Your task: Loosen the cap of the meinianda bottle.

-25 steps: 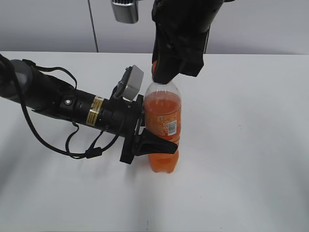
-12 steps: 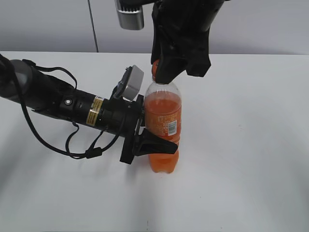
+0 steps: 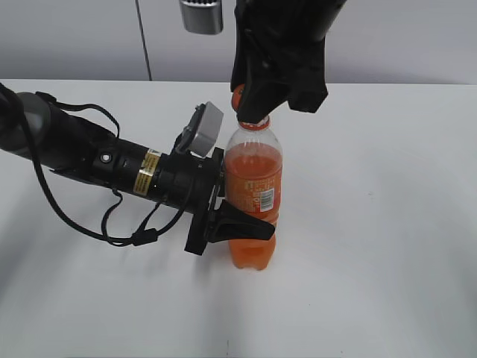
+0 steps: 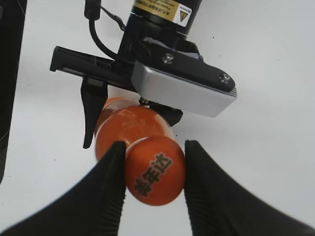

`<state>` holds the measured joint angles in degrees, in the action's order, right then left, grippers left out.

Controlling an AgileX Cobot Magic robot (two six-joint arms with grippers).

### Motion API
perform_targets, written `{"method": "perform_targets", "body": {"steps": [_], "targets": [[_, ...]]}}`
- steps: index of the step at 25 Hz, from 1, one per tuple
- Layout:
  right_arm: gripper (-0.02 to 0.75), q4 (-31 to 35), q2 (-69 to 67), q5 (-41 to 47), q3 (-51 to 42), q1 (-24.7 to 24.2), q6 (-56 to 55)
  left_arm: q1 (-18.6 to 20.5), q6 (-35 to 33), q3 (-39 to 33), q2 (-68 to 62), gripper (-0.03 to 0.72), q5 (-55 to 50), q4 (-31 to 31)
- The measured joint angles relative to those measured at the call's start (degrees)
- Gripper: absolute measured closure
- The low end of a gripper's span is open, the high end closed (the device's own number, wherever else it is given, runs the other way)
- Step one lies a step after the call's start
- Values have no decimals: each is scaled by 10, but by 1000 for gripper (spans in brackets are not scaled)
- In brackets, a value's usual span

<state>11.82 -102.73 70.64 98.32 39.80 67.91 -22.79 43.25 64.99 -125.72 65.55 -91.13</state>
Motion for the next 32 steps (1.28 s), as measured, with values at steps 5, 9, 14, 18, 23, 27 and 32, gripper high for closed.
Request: {"method": "perform_targets", "body": {"steps": [5, 9, 14, 18, 23, 27, 32], "targets": [[465, 0, 8, -1, 0, 0, -13, 0, 0, 0, 0, 276, 0, 0], [465, 0, 21, -1, 0, 0, -69, 0, 0, 0, 0, 276, 0, 0], [465, -31, 27, -1, 0, -1, -211, 0, 0, 0, 0, 276, 0, 0], [465, -50, 27, -1, 0, -22, -321, 0, 0, 0, 0, 276, 0, 0], [465, -46, 27, -1, 0, -102, -415, -1, 0, 0, 0, 276, 0, 0], [465, -28, 27, -2, -12, -178, -461, -1, 0, 0, 0, 276, 0, 0], [465, -20, 27, -20, -72, -254, -510, -1, 0, 0, 0, 276, 0, 0]]}}
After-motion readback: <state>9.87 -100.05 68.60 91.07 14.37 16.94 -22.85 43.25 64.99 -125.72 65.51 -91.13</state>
